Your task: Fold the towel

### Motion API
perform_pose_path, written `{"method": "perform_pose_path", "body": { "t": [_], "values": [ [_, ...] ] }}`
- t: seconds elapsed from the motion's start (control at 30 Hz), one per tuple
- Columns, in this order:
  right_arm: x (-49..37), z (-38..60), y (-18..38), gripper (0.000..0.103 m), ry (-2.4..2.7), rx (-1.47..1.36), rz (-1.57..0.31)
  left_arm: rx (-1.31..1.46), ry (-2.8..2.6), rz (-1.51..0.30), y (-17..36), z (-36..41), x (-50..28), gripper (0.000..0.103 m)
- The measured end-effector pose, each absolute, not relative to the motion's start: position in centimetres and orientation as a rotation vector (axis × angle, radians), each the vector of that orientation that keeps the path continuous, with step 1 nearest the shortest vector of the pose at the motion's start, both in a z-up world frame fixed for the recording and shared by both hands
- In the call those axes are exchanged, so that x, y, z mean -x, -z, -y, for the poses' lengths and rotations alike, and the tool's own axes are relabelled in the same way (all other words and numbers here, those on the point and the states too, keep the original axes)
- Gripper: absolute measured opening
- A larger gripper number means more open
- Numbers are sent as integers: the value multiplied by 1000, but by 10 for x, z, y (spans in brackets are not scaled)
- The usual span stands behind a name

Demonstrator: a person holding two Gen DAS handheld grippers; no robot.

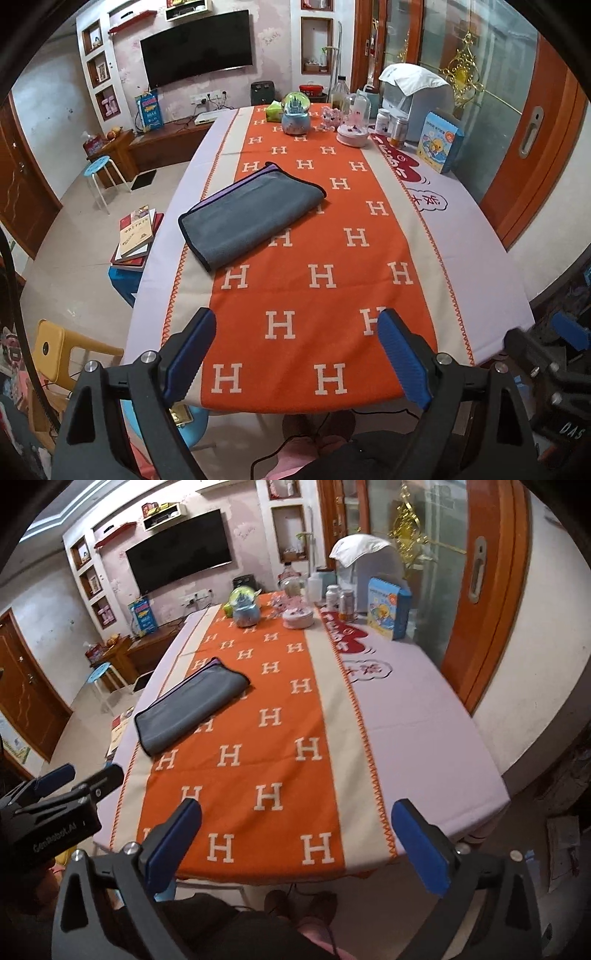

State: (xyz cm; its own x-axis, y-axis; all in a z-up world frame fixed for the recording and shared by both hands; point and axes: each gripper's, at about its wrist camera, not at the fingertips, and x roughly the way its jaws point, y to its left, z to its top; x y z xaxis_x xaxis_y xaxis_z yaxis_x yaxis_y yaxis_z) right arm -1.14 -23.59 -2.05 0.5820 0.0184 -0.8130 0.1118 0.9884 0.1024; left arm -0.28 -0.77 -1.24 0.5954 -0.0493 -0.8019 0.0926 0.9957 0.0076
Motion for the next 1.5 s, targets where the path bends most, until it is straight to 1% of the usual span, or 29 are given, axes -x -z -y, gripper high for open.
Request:
{"method": "perform_pose_path", "body": {
  "t": [0.07,0.23,0.3,1.5],
  "values": [
    [10,235,28,103,40,-157,-980,-58,69,-912,11,9,6,88],
    [12,233,30,103,30,-153,-992,-48,61,-908,11,9,9,95],
    [12,230,29,103,21,-138,-987,-43,62,-909,12,8,9,102],
    [-2,223,28,103,8,-118,-999,-35,39,-952,25,-1,-1,102]
  ]
}}
